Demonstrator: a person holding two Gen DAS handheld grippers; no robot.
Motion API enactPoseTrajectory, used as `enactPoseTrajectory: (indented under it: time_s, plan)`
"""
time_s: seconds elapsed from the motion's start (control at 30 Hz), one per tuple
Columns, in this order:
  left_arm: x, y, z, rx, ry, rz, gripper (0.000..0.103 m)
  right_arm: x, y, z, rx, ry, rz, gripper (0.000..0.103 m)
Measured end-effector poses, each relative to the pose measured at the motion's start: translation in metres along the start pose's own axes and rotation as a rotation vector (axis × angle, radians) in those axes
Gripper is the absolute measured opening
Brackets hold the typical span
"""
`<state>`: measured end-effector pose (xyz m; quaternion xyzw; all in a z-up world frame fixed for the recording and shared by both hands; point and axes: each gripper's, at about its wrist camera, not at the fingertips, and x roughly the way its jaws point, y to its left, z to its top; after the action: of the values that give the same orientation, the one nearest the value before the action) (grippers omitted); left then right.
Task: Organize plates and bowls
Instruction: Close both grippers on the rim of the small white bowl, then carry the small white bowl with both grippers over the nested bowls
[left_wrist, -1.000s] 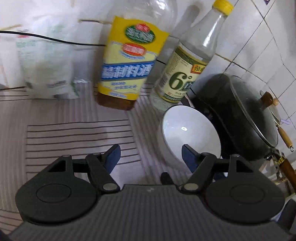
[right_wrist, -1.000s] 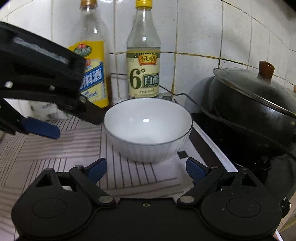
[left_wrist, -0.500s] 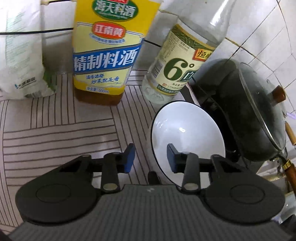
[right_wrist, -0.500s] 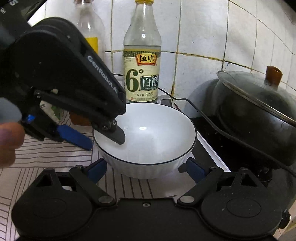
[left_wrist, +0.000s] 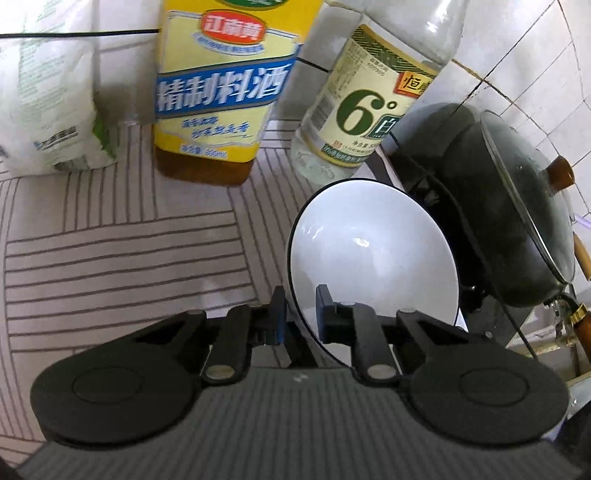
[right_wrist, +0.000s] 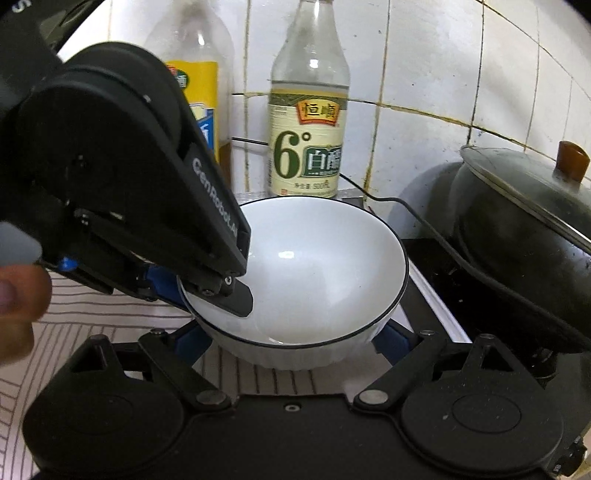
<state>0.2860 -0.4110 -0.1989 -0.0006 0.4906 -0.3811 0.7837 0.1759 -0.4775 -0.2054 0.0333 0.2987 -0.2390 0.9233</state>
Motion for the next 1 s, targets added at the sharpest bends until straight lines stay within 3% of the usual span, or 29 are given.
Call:
enactPoseTrajectory:
  time_s: [0.53,1.0]
  plan:
    - [-0.073,0.032,-0.036,-0.007,0.059,0.082,0.016,-0.055,0.047,-0.02,-0.049,-0.06,0.151,0.096]
    - [-0.159,0.053,-0.087,0.002,-0.014,0.139,0.016,-0.124,0.09,-0.028,-0.096,-0.105,0.275,0.096]
